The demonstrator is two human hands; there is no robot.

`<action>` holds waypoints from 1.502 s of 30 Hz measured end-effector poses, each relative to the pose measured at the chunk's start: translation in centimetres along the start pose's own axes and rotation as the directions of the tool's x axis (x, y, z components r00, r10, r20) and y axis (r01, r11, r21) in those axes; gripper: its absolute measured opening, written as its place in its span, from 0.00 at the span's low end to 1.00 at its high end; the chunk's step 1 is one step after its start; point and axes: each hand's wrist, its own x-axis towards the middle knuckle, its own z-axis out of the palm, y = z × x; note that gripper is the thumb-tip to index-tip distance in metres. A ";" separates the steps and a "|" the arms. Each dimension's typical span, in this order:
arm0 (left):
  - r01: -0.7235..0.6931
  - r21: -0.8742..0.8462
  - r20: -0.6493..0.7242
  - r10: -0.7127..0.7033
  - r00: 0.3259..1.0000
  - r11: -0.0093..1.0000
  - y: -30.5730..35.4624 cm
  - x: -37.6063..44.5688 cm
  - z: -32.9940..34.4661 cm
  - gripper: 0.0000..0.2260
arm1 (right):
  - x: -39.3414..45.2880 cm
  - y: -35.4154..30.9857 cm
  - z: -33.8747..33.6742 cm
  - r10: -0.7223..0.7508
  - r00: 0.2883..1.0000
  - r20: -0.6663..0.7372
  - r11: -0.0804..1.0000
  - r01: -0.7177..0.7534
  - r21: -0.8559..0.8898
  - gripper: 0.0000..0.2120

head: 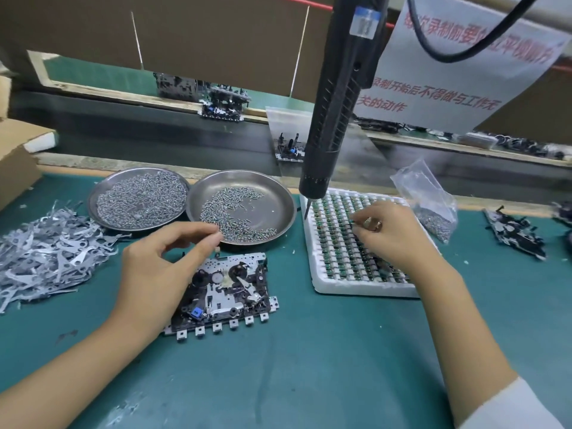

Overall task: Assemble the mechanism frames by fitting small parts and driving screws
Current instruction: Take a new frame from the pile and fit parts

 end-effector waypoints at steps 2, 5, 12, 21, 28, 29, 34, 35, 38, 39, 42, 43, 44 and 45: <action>0.002 -0.008 -0.003 -0.002 1.000 1.000 0.0 0.0 0.0 0.07 | 0.1 0.3 0.5 -0.028 0.999 0.024 0.997 0.030 -0.068 0.12; 0.008 -0.026 -0.014 -0.008 1.000 1.000 0.2 0.0 0.1 0.08 | 0.1 0.3 0.7 -0.051 0.998 0.025 0.993 0.053 -0.101 0.12; 0.000 -0.007 -0.016 0.000 1.000 1.000 0.3 -0.1 0.0 0.06 | -0.9 -0.9 -1.0 -0.004 0.999 -0.041 0.974 0.013 0.224 0.05; -0.017 -0.006 0.027 0.018 0.999 1.000 1.0 -0.4 0.3 0.07 | -2.8 -7.5 1.2 -0.190 0.952 0.239 0.299 -0.175 0.938 0.11; -0.067 -0.048 0.084 0.070 0.994 0.997 1.9 -0.7 0.4 0.08 | -4.0 -10.1 4.6 -0.143 0.950 0.277 0.276 -0.231 0.933 0.07; -0.064 -0.061 0.090 0.070 0.993 0.996 2.0 -0.7 0.4 0.08 | -4.2 -10.3 4.8 -0.132 0.949 0.285 0.264 -0.244 0.933 0.07; -0.029 -0.085 0.097 0.037 0.995 0.996 1.9 -0.7 0.5 0.08 | -4.6 -11.0 5.4 -0.089 0.960 0.267 0.172 -0.249 0.953 0.12; -0.034 -0.081 0.099 0.042 0.994 0.996 1.9 -0.7 0.5 0.09 | -4.6 -11.0 5.5 -0.074 0.961 0.268 0.164 -0.253 0.954 0.13; -0.057 -0.076 0.116 0.065 0.991 0.995 2.0 -0.8 0.5 0.09 | -4.7 -11.0 5.8 -0.064 0.965 0.255 0.182 -0.239 0.954 0.14; -0.061 -0.081 0.121 0.070 0.990 0.995 2.0 -0.8 0.5 0.09 | -4.8 -11.0 5.8 -0.067 0.967 0.247 0.182 -0.231 0.956 0.13; -0.065 -0.092 0.131 0.077 0.988 0.994 2.0 -0.8 0.5 0.08 | -4.8 -11.0 6.0 -0.067 0.972 0.225 0.170 -0.211 0.963 0.12; -0.060 -0.099 0.134 0.073 0.988 0.993 2.0 -0.8 0.5 0.08 | -4.8 -10.9 6.0 -0.066 0.973 0.219 0.169 -0.206 0.964 0.12; -0.055 -0.107 0.137 0.069 0.988 0.993 2.1 -0.8 0.5 0.07 | -4.8 -10.9 6.0 -0.066 0.974 0.215 0.166 -0.202 0.965 0.12; -0.051 -0.113 0.138 0.067 0.988 0.992 2.1 -0.8 0.6 0.07 | -4.8 -10.9 6.1 -0.068 0.975 0.211 0.162 -0.198 0.967 0.12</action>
